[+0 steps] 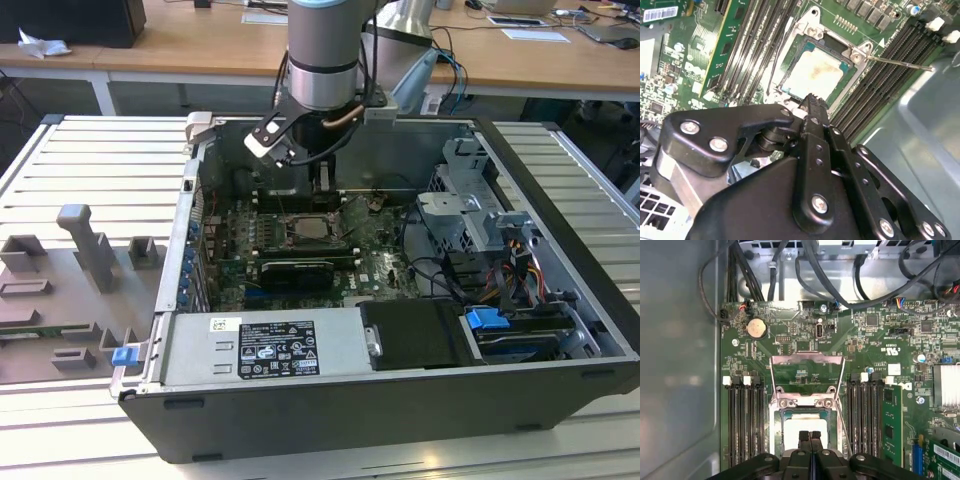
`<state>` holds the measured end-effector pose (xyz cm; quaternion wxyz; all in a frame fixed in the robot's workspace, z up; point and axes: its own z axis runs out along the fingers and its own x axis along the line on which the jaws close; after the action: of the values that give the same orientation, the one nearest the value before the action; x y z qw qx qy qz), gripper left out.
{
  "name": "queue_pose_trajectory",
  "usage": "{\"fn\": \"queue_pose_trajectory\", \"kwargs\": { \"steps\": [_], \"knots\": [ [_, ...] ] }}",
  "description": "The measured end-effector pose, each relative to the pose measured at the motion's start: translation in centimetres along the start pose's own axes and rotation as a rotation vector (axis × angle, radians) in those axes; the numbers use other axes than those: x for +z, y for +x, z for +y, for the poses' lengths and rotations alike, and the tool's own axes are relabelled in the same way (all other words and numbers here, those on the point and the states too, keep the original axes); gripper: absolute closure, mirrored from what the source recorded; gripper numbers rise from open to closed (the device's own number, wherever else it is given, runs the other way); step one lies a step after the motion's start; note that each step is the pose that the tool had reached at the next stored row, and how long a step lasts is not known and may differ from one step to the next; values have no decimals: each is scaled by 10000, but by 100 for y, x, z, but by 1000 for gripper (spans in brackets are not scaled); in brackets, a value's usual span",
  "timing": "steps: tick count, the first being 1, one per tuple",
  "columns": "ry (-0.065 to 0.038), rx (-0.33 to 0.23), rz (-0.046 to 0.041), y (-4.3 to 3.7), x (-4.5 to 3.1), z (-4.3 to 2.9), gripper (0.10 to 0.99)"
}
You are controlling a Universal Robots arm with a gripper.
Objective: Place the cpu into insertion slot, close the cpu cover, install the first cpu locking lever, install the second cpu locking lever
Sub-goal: 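Close the cpu cover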
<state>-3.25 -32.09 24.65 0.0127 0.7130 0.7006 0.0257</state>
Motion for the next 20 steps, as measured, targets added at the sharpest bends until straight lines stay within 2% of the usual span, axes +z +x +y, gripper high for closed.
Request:
{"fn": "queue_pose_trajectory", "kwargs": {
  "steps": [6,9,12,13,15,18,20],
  "knots": [
    [2,-1,-5,0,-2,21,980],
    [2,-1,-8,2,-99,27,980],
    [1,-2,-6,3,-165,33,980],
    [5,-1,-3,4,-173,47,980],
    [87,0,-7,5,-170,119,980],
    [128,0,-12,5,-181,144,980],
    [131,2,-9,6,-220,147,980]
  ]
}}
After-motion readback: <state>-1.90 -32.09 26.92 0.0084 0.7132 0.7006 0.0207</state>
